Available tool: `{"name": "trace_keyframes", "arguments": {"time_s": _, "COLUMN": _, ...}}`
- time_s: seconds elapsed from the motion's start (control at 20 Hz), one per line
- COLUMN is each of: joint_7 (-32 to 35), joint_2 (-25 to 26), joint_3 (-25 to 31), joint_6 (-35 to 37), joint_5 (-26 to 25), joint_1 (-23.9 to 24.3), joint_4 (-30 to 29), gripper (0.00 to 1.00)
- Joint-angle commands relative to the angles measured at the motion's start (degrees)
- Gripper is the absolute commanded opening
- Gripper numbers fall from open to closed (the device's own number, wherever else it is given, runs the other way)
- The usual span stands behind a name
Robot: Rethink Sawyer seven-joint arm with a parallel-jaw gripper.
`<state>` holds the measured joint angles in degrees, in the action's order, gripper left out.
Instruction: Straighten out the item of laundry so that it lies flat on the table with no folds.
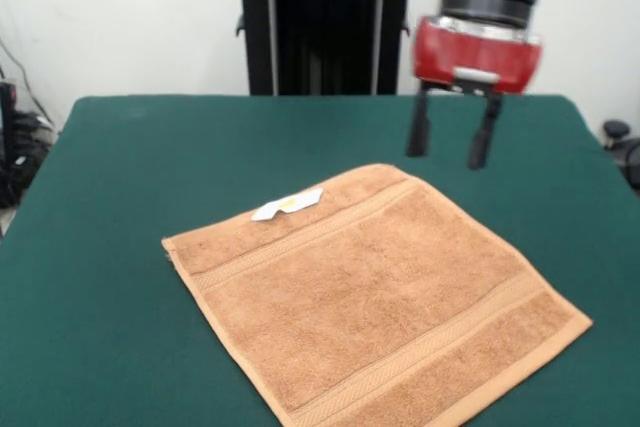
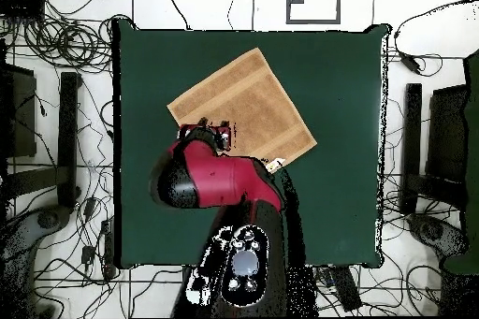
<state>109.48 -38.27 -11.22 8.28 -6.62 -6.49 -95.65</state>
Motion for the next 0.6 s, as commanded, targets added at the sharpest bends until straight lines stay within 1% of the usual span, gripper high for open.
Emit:
{"name": "trace_keyframes", "arguments": {"time_s": 0.05, "joint_7": 3.1, "joint_2": -1.2, "joint_3": -0.3, "joint_6": 9.0, "joint_5": -2.4, "joint_1": 4.0, "joint_4": -7.5, "gripper": 1.0}}
{"name": "trace_keyframes", "arguments": {"time_s": 0.35, "joint_7": 0.7, "joint_2": -4.0, "joint_3": -0.2, "joint_6": 9.2, "joint_5": -4.8, "joint_1": 6.8, "joint_4": -10.0, "gripper": 1.0}}
{"name": "trace_keyframes", "arguments": {"time_s": 0.6, "joint_7": 0.0, "joint_2": -4.1, "joint_3": 0.0, "joint_6": 8.7, "joint_5": -7.0, "joint_1": 8.3, "joint_4": -10.0, "gripper": 1.0}}
